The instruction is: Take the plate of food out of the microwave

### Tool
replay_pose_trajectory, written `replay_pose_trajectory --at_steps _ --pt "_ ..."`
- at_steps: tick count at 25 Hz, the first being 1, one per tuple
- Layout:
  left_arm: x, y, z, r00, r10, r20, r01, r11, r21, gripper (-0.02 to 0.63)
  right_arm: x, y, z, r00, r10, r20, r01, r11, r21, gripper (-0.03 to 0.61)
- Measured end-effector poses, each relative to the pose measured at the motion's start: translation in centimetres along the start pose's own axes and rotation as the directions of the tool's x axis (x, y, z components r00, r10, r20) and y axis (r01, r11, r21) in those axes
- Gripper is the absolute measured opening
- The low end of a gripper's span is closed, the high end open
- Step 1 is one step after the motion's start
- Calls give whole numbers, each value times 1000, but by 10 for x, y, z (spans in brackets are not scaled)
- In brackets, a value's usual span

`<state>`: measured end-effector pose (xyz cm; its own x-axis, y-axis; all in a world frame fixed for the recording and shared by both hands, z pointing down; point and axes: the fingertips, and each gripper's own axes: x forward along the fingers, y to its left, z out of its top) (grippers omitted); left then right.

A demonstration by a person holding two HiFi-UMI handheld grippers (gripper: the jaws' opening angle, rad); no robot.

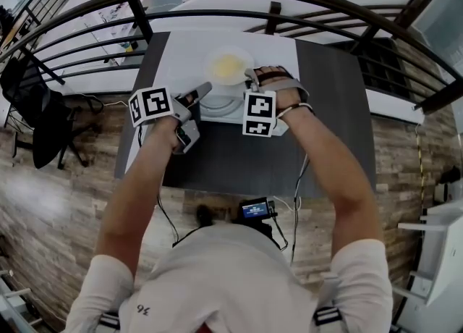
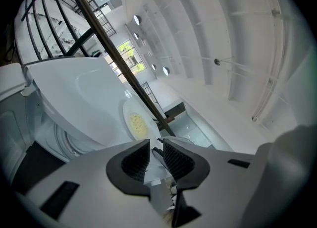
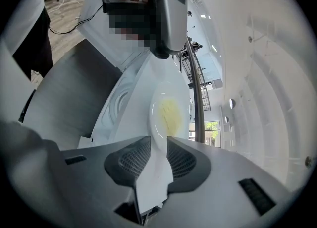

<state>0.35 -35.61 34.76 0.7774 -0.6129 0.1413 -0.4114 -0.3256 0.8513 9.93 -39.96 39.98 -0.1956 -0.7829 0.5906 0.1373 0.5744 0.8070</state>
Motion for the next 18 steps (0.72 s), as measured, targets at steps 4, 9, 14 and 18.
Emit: replay_pose_trajectory --at_steps 4,9,14,18 --pt "0 -2 -1 1000 -1 -2 1 1000 10 69 -1 0 -3 1000 10 -10 -10 1000 0 100" --pt "-1 -9 -2 1000 -8 3 8 1000 27 69 -6 2 -6 1000 -9 -12 9 1000 10 100" --pt "-3 -20 3 999 -31 32 29 998 59 69 -18 -4 -3 999 -34 -2 34 999 30 100" --pt "-2 -33 7 998 -57 34 53 991 121 69 -27 -10 1 999 -48 11 47 997 59 100"
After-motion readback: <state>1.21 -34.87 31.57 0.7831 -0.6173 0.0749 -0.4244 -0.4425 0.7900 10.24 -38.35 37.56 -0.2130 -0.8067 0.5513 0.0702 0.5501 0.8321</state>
